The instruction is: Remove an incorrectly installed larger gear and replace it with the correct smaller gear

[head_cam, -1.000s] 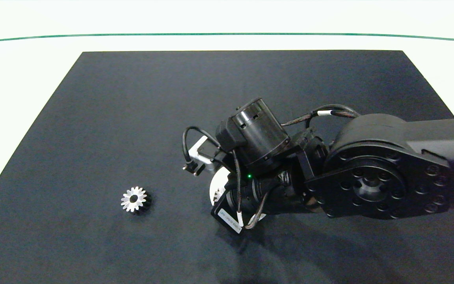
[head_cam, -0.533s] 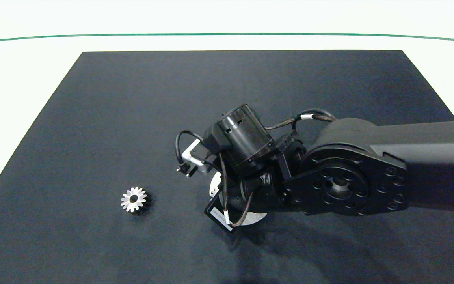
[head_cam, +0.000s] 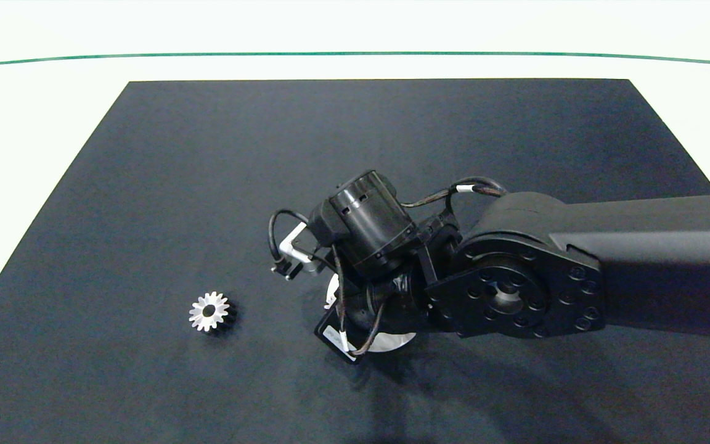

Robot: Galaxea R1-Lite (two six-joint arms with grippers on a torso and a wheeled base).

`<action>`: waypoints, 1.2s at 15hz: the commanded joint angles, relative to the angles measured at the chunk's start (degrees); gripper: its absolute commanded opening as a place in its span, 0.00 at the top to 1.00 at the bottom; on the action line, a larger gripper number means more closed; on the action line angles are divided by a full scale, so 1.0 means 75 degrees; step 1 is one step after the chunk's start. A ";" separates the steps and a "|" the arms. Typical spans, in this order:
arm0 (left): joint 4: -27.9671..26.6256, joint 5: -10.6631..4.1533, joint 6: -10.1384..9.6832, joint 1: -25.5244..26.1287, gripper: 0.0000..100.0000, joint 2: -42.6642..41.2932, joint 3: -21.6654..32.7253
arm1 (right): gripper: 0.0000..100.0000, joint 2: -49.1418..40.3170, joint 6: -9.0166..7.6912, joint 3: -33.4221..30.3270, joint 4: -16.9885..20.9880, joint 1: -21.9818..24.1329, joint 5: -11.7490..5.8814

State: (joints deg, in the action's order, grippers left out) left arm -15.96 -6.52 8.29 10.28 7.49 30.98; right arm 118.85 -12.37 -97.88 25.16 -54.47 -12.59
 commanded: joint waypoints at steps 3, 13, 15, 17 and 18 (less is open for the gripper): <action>-0.0005 -0.0009 0.0008 0.0001 0.00 -0.0049 -0.0075 | 0.00 0.0115 0.0033 -0.0133 0.0032 -0.0003 -0.0008; -0.0005 -0.0021 -0.0004 -0.0058 0.00 -0.0143 -0.0509 | 0.00 -0.2534 0.0068 0.0886 0.0044 -0.0097 -0.1403; -0.0005 -0.0021 -0.0004 -0.0093 0.00 -0.0178 -0.0603 | 0.00 -0.3377 0.0244 0.1343 0.0044 0.0231 -0.1614; -0.0005 -0.0044 -0.0004 -0.0093 0.00 -0.0201 -0.0661 | 0.00 -0.4139 0.0255 0.1683 0.0044 0.0794 -0.1614; -0.0005 -0.0068 -0.0015 -0.0093 0.00 -0.0201 -0.0697 | 0.00 -0.4549 0.0255 0.1800 0.0044 0.1133 -0.1614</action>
State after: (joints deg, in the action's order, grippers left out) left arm -15.90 -6.96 8.13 9.59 6.03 25.99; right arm 92.89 -10.50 -87.07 25.38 -50.13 -24.33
